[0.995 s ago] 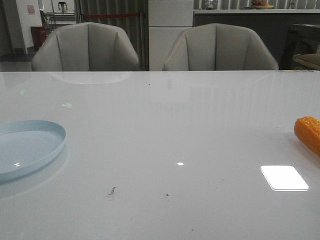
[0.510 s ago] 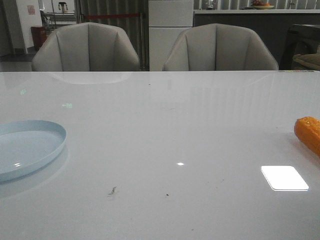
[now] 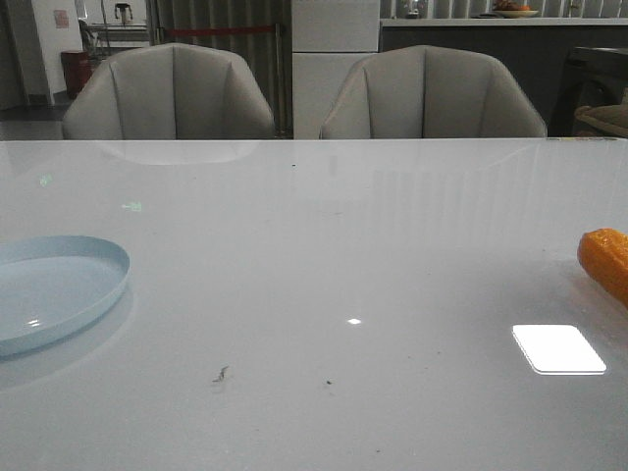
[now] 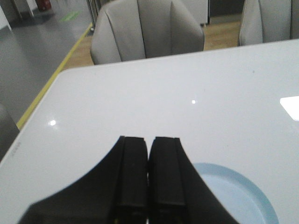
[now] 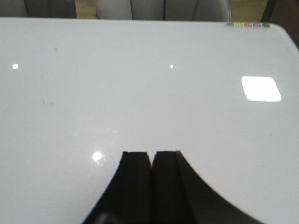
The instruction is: Place corn on plate with both arms
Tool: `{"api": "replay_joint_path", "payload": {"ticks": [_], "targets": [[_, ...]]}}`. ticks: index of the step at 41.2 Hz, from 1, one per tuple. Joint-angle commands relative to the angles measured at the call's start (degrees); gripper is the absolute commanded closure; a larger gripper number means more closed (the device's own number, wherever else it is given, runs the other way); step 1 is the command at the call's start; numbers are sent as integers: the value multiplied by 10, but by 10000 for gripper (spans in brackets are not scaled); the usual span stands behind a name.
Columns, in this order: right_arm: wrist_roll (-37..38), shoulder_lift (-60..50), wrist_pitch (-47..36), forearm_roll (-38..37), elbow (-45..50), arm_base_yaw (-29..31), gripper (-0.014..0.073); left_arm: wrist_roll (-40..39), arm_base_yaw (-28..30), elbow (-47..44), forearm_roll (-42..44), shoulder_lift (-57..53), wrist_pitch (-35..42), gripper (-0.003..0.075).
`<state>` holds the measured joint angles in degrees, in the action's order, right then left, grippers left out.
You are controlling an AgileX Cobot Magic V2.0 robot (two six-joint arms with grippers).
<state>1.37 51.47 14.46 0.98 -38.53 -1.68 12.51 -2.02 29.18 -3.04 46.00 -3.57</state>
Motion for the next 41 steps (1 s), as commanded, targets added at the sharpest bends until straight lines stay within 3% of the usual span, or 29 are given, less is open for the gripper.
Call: {"api": "replay_joint_path", "payload": {"ticks": [1, 5, 9, 15, 19, 21, 28, 32, 41], "targets": [[0, 26, -49, -1, -21, -2, 535, -4, 0, 21, -1, 29, 52, 622], [0, 45, -45, -1, -21, -2, 530, -4, 0, 21, -1, 47, 63, 617], [0, 53, -45, -1, -21, -2, 456, -4, 0, 21, -1, 62, 75, 539], [0, 53, -45, -5, -21, -2, 237, -4, 0, 21, -1, 80, 83, 322], [0, 53, -45, -6, -21, -2, 83, -4, 0, 21, -1, 90, 100, 274], [0, 53, -45, -6, -21, -2, 51, -4, 0, 21, -1, 96, 101, 276], [0, 53, -42, -6, -19, -2, 55, -4, 0, 21, -7, 119, 103, 274], [0, 53, -40, -6, -19, -2, 55, -4, 8, 22, -57, 132, 94, 272], [0, 53, -23, -6, -19, -2, 55, -4, 70, 73, -138, 208, -50, 273]]}}
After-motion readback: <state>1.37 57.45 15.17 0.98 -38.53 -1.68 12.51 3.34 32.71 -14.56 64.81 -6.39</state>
